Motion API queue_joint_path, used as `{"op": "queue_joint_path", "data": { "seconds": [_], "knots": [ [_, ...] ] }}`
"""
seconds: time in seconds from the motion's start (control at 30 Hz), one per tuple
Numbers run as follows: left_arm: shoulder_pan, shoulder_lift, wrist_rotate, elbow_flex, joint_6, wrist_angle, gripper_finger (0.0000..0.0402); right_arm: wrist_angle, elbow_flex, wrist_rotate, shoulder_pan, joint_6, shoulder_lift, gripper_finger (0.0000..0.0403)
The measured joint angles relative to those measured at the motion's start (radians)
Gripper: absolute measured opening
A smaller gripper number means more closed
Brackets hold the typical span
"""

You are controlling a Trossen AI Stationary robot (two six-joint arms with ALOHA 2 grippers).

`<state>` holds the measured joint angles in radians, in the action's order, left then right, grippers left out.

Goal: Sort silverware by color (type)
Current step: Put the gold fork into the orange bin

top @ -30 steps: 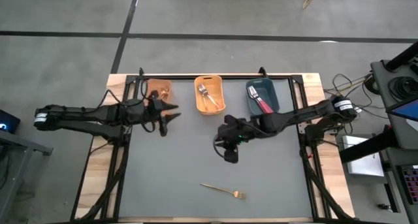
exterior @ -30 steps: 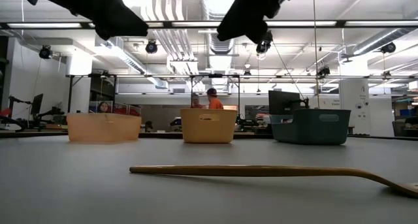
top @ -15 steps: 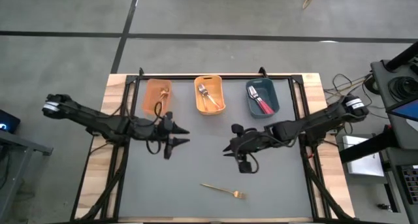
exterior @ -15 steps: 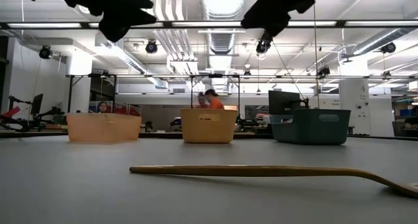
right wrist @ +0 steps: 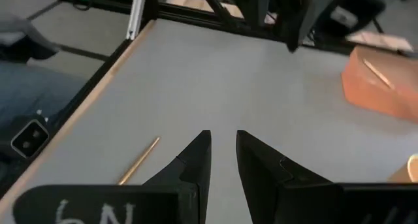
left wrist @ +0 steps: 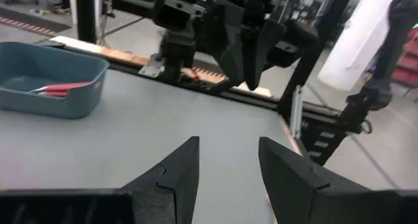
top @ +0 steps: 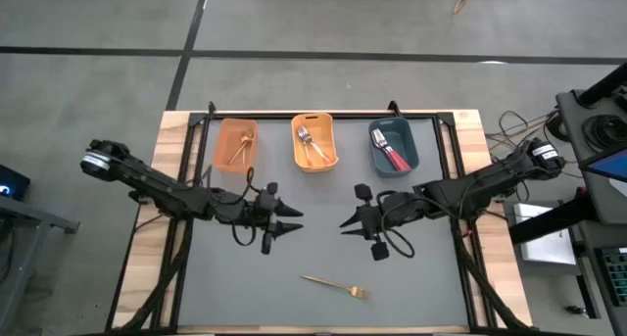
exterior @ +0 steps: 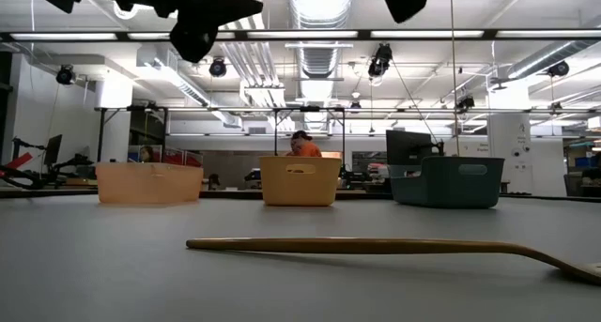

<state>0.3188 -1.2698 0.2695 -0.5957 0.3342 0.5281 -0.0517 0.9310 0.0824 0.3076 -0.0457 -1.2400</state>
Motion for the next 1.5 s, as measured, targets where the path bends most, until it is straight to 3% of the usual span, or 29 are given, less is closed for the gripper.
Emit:
{"op": "queue_joint_path", "data": {
  "seconds": [0.1,0.3,0.47,0.6,0.93,1.5],
  "knots": [
    [0.015,-0.065,0.001,-0.008,0.009,0.083,0.0139,0.033,0.0,-0.001,0.01,-0.053,0.002,0.0063],
    [0.055,-0.213,0.019,-0.145,-0.015,0.077,0.0139,0.081,0.007,-0.002,0.015,-0.138,0.003,0.0063],
    [0.072,-0.319,0.023,-0.292,-0.037,-0.16,0.0139,0.082,0.009,-0.001,0.015,-0.188,0.016,0.0063],
    [0.074,-0.408,0.037,-0.405,-0.068,-0.326,0.0139,-0.033,0.008,-0.001,0.025,-0.143,0.037,0.0063],
    [0.082,-0.579,0.035,-0.551,-0.242,-0.352,0.0139,-0.122,0.006,-0.004,0.035,-0.081,0.134,0.0063],
    [0.161,-0.771,0.035,-0.749,-0.06,-0.452,0.0141,-0.151,-0.074,-0.007,0.106,0.003,0.179,0.0063]
  ]
}}
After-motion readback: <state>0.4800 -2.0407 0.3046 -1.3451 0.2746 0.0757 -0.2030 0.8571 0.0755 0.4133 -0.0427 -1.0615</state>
